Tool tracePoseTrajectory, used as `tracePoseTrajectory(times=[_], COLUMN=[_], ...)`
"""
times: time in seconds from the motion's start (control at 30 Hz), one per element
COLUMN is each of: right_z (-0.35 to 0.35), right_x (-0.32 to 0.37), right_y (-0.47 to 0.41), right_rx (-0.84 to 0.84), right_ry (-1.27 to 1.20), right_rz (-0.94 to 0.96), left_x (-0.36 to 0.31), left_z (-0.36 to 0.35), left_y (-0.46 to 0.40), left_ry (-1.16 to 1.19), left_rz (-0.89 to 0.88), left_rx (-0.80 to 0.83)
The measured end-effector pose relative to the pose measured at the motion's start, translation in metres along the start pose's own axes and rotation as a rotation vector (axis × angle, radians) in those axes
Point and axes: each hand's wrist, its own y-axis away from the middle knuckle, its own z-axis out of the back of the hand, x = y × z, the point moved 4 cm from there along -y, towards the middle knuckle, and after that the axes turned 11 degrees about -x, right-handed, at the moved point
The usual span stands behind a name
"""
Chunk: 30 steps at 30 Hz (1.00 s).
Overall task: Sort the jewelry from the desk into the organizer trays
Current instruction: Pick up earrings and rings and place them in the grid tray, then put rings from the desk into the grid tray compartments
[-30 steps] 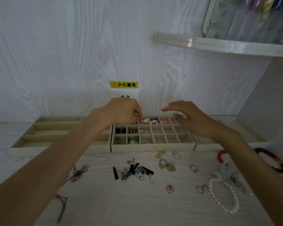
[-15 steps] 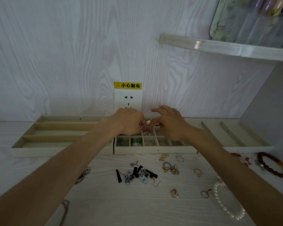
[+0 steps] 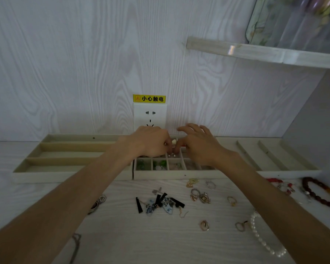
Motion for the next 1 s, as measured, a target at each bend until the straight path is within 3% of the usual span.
tracePoseTrajectory(times=[0.37, 0.63, 0.9, 1.0], right_z=[0.007, 0.082, 0.035, 0.031], right_x=[0.001, 0.005, -0.036, -0.037], right_y=[-0.001, 0.056, 0.119, 0.13], right_rx=[-0.03, -0.18, 0.056, -0.168], right_ry=[-0.035, -0.383, -0.256, -0.221], right_rz=[-0.004, 0.072, -0.16, -0.164], left_x=[0.0, 0.002, -0.037, -0.048], left_z=[0.004, 0.046, 0.024, 0.008], left_y=[0.005, 0.043, 0.068, 0.071], left_ry=[0.045, 0.136, 0.196, 0.205], left_rz=[0.018, 0.023, 0.003, -0.038], left_rx=[-0.023, -0.202, -0.227, -0.188])
